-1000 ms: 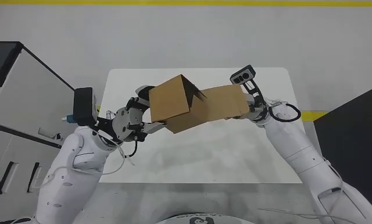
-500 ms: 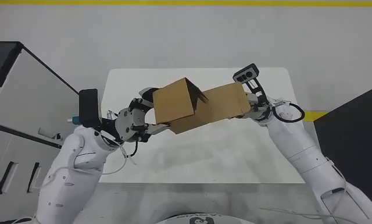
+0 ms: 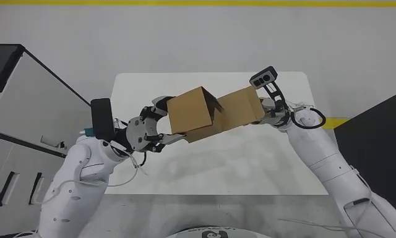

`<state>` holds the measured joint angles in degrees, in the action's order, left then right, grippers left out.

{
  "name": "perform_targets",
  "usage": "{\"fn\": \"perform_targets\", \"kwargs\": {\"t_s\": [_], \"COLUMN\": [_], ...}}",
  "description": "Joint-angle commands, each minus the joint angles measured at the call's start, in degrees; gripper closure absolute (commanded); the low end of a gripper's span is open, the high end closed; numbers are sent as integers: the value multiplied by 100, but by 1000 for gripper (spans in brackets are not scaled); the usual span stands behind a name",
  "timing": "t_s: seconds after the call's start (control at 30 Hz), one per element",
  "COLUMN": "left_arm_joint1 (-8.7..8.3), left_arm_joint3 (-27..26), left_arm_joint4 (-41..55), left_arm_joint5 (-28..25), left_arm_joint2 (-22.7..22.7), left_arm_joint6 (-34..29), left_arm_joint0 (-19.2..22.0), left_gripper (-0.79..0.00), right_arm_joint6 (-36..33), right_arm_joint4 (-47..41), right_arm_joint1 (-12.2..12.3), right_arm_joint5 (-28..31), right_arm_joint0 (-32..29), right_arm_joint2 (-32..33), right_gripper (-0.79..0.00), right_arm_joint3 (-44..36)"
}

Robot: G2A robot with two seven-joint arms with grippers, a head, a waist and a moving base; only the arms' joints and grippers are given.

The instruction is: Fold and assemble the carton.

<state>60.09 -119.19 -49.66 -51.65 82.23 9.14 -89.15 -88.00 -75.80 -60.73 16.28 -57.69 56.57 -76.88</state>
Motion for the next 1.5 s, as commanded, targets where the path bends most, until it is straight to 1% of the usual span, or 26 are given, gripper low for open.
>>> {"fn": "perform_targets", "kwargs": {"t_s": [0.0, 0.1, 0.2, 0.27, 0.43, 0.67, 0.87, 1.13, 1.2, 1.47], "left_arm_joint1": [4, 8, 14, 17, 28, 33, 44, 59, 62, 81], "left_arm_joint3": [4, 7, 11, 18, 83, 69, 58, 50, 50, 71], "left_arm_joint4": [-20, -57, -79, -72, 235, 439, 495, 527, 526, 521], "left_arm_joint5": [-2, -7, -7, 2, 35, -23, -36, -25, -25, -38], "left_arm_joint2": [-2, 0, -6, -1, 35, 43, -14, -29, -30, -77], "left_arm_joint6": [19, 39, 52, 74, 196, 108, 24, -13, -17, -28], "left_arm_joint0": [-4, -3, -6, -4, -31, -14, 19, 34, 34, 66], "left_gripper": [0, 0, 0, 0, 0, 0, 0, 0, 0, 0], "right_arm_joint6": [0, 0, 0, 0, 0, 0, 0, 0, 0, 0], "right_arm_joint4": [9, 17, 15, -11, -61, -213, -224, -239, -244, -220], "right_arm_joint1": [13, 28, 35, 36, 49, 39, 8, -34, -36, -35], "right_arm_joint5": [0, 0, 0, 0, 0, 0, 0, 0, 0, 0], "right_arm_joint0": [-7, -20, -21, -23, -78, -169, -104, 12, 28, 58], "right_arm_joint2": [27, 40, 29, 25, 67, 46, -32, -182, -201, -231], "right_gripper": [-431, -437, -422, -431, -419, -416, -422, -394, -403, -388], "right_arm_joint3": [-9, -10, -19, -14, 112, 265, 326, 392, 403, 400]}}
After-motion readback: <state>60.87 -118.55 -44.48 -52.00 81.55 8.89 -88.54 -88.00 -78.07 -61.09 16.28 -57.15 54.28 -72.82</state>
